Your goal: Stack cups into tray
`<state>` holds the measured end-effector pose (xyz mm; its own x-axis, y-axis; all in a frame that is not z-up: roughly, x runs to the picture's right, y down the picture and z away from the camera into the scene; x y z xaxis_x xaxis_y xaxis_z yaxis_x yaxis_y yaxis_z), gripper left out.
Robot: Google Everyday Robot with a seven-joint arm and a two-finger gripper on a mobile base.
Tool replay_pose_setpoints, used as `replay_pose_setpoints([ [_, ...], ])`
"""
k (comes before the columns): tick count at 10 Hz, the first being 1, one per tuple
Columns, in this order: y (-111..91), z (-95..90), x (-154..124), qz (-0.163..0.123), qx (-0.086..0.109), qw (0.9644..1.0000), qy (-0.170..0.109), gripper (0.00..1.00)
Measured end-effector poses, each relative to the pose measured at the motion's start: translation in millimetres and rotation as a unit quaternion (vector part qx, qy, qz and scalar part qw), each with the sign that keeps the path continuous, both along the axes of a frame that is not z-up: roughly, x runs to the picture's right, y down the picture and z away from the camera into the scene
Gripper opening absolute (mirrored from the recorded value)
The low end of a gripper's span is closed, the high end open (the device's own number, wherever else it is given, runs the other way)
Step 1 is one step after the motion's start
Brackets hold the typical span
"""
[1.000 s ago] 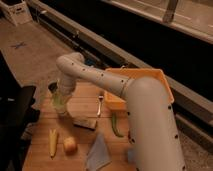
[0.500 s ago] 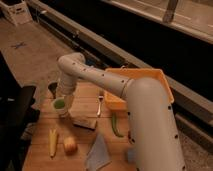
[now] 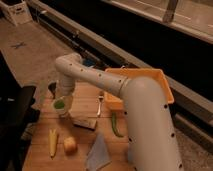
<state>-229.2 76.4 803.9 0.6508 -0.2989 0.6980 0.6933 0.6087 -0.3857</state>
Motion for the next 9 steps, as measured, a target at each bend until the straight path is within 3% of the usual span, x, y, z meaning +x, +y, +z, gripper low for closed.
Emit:
replay_pose_setpoints([
  [3,13,10.0,6,0.001,-0.017,0.9998,0.008,0.63],
  [6,24,24.6,8,0.011,-0.041,0.9991,-0.003,0.63],
  [8,33,34.1,9,0.016,-0.050,0.9986,-0.007,0.53],
  [9,33,37.0,4,0.017,-0.047,0.9987,-0.009,0.41],
])
